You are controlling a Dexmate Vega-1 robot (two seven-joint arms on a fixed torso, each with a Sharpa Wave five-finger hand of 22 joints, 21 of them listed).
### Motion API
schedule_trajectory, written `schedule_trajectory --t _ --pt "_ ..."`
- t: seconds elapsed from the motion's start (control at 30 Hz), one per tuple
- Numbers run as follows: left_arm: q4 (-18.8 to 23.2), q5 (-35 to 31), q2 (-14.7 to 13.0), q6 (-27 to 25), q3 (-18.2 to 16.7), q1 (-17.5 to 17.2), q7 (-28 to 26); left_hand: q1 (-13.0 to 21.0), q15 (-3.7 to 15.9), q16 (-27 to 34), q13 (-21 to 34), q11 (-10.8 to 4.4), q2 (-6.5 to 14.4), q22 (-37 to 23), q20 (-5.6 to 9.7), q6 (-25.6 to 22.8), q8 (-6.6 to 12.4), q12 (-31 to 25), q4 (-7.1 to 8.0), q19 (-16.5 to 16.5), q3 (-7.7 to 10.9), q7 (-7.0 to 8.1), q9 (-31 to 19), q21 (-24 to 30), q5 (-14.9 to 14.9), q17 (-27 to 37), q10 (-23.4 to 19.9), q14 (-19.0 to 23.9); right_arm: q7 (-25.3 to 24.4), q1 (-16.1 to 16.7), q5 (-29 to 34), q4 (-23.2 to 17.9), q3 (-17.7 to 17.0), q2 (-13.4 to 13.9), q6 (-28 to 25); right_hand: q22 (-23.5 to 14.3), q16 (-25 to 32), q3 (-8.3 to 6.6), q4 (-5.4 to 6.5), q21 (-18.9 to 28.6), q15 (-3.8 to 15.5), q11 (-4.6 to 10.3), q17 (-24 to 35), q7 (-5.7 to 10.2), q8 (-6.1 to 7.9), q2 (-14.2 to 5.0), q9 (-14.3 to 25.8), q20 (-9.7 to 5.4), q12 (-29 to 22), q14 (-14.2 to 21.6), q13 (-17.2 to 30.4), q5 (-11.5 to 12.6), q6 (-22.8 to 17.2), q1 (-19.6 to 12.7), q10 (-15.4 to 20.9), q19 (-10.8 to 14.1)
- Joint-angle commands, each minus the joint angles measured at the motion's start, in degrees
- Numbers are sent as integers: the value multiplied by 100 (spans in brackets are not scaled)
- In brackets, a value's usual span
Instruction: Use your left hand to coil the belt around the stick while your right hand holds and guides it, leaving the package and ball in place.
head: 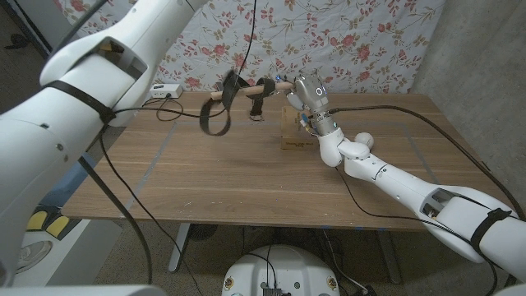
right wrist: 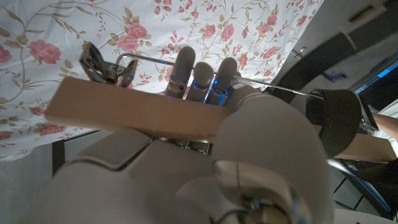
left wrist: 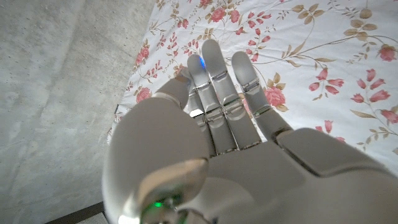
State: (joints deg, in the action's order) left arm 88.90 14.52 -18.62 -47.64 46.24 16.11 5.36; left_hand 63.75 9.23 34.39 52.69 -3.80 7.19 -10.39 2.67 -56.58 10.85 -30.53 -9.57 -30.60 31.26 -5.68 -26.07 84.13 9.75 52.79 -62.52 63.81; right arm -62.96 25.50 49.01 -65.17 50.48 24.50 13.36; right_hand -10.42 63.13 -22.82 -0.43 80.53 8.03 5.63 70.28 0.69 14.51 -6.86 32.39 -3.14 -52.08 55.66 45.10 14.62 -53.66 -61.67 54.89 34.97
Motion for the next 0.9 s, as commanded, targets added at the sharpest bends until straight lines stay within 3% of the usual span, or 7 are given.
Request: schedule_trajectory --t 0.03,0.23,0.5,0.7,0.9 --pt "1135 186 -199 -89 -129 -379 41 288 239 69 30 -122 162 -5 -9 -34 -17 -21 -10 -59 -4 -102 12 32 8 31 -161 296 -16 -424 -338 759 345 -239 -141 0 2 -21 -2 -18 448 -6 10 58 -8 -74 7 -797 -2 19 27 19 -380 -12 3 -20" --pt "1567 161 -334 -116 -101 -578 -89 309 238 93 80 -129 159 -4 8 -47 -15 -33 -1 -63 -17 -102 56 49 6 48 -153 287 -85 -505 -489 834 438 -230 -121 -1 2 -22 -3 -19 448 -2 10 54 -5 -72 11 -800 9 17 5 23 -390 -11 17 -17" --pt "1953 254 -416 74 -285 -998 -314 317 260 70 49 -120 168 -1 22 -53 -14 4 18 -32 -32 -97 99 54 0 8 -153 254 -24 -439 -552 553 446 -85 -283 -1 3 -26 -6 -20 448 -11 10 45 -10 -73 10 -799 6 16 12 27 -393 -12 18 -15" --pt "2373 252 -554 463 -457 -1508 -591 311 253 66 20 -132 183 6 20 -52 -13 38 43 -5 -46 -90 133 48 -7 -6 -150 233 61 -402 -631 483 406 -59 -393 -2 4 -27 -7 -20 448 0 10 44 -12 -73 10 -793 8 16 11 29 -394 -11 18 -14" --pt "2656 433 -709 900 -707 -2063 -667 209 248 -135 -133 -149 214 21 32 32 -29 182 133 149 -41 36 181 -23 -2 -276 -73 155 130 -366 -723 462 359 -93 -547 -3 6 -29 -9 -17 449 -23 10 47 -14 -75 14 -794 13 19 4 31 -393 -11 22 -7"
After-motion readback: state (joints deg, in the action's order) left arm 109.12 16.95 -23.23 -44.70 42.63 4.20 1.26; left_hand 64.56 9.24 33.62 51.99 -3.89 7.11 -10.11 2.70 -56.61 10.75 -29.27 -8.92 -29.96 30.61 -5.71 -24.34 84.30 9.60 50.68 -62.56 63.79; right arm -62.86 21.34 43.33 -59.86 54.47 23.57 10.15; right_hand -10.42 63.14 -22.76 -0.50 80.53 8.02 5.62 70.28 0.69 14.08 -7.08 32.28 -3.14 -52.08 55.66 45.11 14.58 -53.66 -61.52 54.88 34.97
